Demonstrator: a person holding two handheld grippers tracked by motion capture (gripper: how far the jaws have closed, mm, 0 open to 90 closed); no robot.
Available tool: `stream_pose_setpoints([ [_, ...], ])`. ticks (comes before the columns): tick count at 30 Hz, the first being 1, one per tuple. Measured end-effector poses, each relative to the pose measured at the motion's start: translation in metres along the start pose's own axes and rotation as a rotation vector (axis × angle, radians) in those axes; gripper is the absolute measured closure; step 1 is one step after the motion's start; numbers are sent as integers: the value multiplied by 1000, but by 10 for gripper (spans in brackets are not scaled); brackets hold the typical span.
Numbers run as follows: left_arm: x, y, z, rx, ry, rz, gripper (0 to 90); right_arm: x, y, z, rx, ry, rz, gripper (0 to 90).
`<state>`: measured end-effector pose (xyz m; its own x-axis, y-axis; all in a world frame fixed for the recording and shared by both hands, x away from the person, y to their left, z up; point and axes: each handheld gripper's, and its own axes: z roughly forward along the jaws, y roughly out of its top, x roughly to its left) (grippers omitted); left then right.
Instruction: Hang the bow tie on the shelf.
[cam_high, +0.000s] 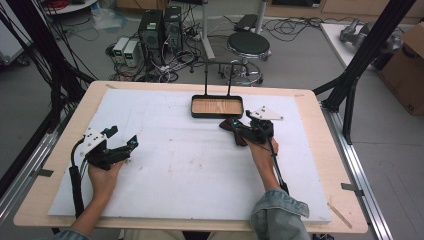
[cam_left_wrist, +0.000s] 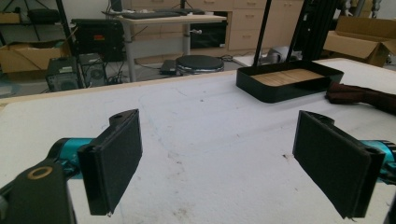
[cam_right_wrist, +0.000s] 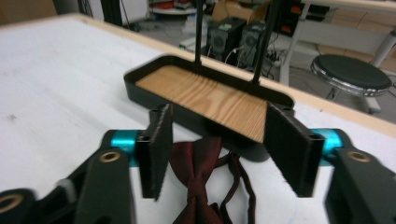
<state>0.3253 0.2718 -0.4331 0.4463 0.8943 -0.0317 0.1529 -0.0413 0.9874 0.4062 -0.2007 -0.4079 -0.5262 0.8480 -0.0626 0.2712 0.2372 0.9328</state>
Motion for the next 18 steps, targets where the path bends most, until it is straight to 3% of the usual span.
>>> stream_pose_setpoints([
  [3,-1,0,0,-2,-2,-3,161,1,-5,9,35,19,5,453],
  [4,-1,0,1,-5,-4,-1,161,1,-9,17,77,20,1,464],
  [10,1,0,2,-8,-9,-15,163,5,-16,34,141,33,-10,514],
  [13,1,0,2,-8,-9,-14,164,5,-18,37,151,48,8,535],
  [18,1,-1,2,-6,-11,-23,165,3,-23,43,217,46,36,591],
])
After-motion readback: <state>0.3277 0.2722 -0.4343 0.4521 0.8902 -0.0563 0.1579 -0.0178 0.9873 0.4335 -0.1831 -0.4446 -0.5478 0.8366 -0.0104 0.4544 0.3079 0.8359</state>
